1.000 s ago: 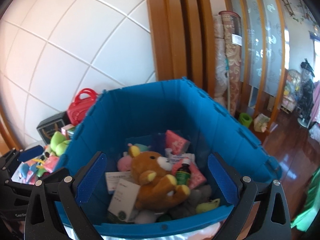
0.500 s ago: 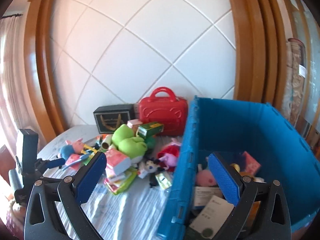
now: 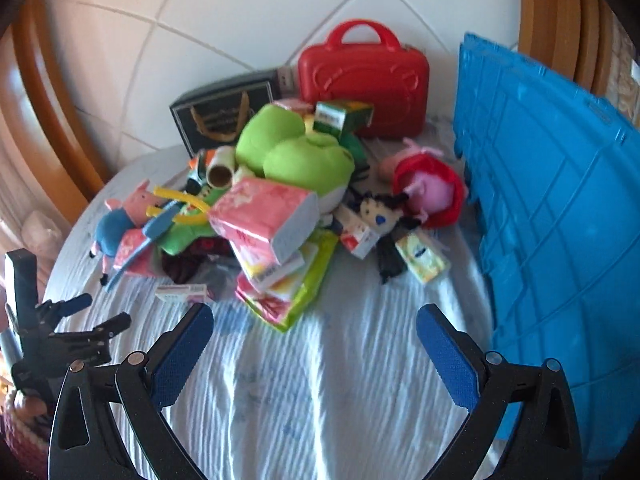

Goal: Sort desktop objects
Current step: 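Grasp a small pink box with the left tool while the right tool grasps a pink tissue pack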

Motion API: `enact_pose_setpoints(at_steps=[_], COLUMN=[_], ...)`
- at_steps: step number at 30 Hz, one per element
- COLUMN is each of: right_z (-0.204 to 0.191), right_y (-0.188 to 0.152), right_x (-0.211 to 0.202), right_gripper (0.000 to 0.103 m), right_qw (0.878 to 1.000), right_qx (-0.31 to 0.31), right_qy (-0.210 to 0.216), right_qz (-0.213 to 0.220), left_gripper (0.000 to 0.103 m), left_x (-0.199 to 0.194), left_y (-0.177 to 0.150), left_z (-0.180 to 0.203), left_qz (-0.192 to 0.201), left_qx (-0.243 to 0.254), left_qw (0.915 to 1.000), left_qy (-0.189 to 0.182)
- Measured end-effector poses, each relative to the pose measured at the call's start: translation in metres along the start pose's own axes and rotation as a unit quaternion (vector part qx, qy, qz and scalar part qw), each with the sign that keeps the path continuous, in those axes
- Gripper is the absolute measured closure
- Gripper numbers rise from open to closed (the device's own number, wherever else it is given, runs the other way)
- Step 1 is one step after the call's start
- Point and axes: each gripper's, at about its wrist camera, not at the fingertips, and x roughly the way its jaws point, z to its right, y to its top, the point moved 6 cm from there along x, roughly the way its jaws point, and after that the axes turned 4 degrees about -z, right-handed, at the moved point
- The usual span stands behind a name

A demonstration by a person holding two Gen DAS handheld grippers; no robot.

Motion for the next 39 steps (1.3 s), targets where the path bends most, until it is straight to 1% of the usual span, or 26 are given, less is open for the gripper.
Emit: enact_pose_setpoints(at_steps=[2,4,7,9,12,15,17,18,20,22,23,25,26,28,29,30,31,33,34,35,37,39], right_z=[0.003,0.006,0.01,0.012,0.018,0.023,0.021,0.019,0.007,-0.003,-0.006,-0.011,-0.014,-0.019,-0.026,-0.032,-0.041,-0.063,-0.072,-0.08,-0.093,-0.095], right_y=[-0.009,-0.013,-0.01,-0.002,0.021,0.047,0.065,0.073,0.091,0.11,0.119,0.134,0.137,0.131,0.124,0.115,0.104,0.079,0.067,0.057,0.046,0.043], right_x=[0.021,0.035,0.051,0.058,0.063,0.073,0.085,0.091,0.105,0.119,0.128,0.147,0.162,0.193,0.199,0.204,0.208,0.208,0.208,0.204,0.192,0.181], right_gripper=[0.0,0.0,0.0,0.0,0.0,0.0,0.0,0.0,0.0,0.0,0.0,0.0,0.0,0.0,0.0,0.0,0.0,0.0,0.0,0.0,0.0,0.0], right_qw=[1.0,0.999,0.998,0.998,0.998,0.999,0.999,0.999,0.998,0.997,0.997,0.997,0.996,0.993,0.989,0.981,0.976,0.968,0.967,0.972,0.978,0.98], right_qx=[0.011,0.015,0.008,0.007,0.01,0.002,-0.008,-0.015,-0.036,-0.053,-0.055,-0.052,-0.05,-0.048,-0.028,-0.012,-0.012,-0.03,-0.038,-0.06,-0.102,-0.102], right_qy=[-0.011,-0.025,-0.035,-0.03,-0.026,-0.028,-0.017,-0.01,0.005,0.019,0.023,0.033,0.039,0.048,0.103,0.147,0.167,0.192,0.192,0.167,0.126,0.111], right_qz=[-0.026,-0.042,-0.054,-0.056,-0.049,-0.044,-0.048,-0.051,-0.051,-0.043,-0.04,-0.044,-0.054,-0.098,-0.106,-0.123,-0.142,-0.157,-0.164,-0.154,-0.135,-0.131], left_gripper=[0.009,0.009,0.009,0.009,0.009,0.009,0.009,0.009,0.009,0.01,0.014,0.041,0.048,0.055,0.058,0.07,0.076,0.08,0.084,0.085,0.085,0.085], left_x=[0.015,0.032,0.049,0.059,0.072,0.093,0.105,0.112,0.125,0.138,0.137,0.135,0.134,0.131,0.129,0.127,0.125,0.119,0.116,0.112,0.103,0.089], left_y=[0.0,0.002,0.01,0.017,0.031,0.041,0.046,0.047,0.049,0.046,0.047,0.05,0.051,0.053,0.053,0.052,0.051,0.048,0.047,0.046,0.044,0.042], left_z=[-0.001,-0.002,0.0,0.004,0.008,0.012,0.015,0.016,0.014,0.01,0.007,-0.005,-0.011,-0.018,-0.02,-0.02,-0.021,-0.024,-0.024,-0.024,-0.022,-0.018], left_qz=[-0.009,-0.017,-0.021,-0.027,-0.027,-0.037,-0.043,-0.047,-0.058,-0.079,-0.073,-0.067,-0.068,-0.069,-0.067,-0.066,-0.067,-0.067,-0.066,-0.066,-0.063,-0.052], left_qx=[0.001,0.006,0.02,0.029,0.034,0.04,0.046,0.051,0.059,0.061,0.049,0.021,0.005,-0.009,-0.008,-0.007,-0.011,-0.027,-0.03,-0.032,-0.028,-0.024], left_qw=[0.9999,0.9998,0.9995,0.9992,0.999,0.9985,0.998,0.9976,0.9963,0.9945,0.996,0.9975,0.9977,0.9976,0.9977,0.9977,0.9976,0.9973,0.9973,0.9973,0.9976,0.9984], left_qy=[-0.007,-0.004,0.008,0.011,0.011,0.007,0.0,0.002,0.022,0.029,0.018,0.004,0.0,-0.002,0.006,0.012,0.016,0.011,0.007,0.005,0.005,-0.001])
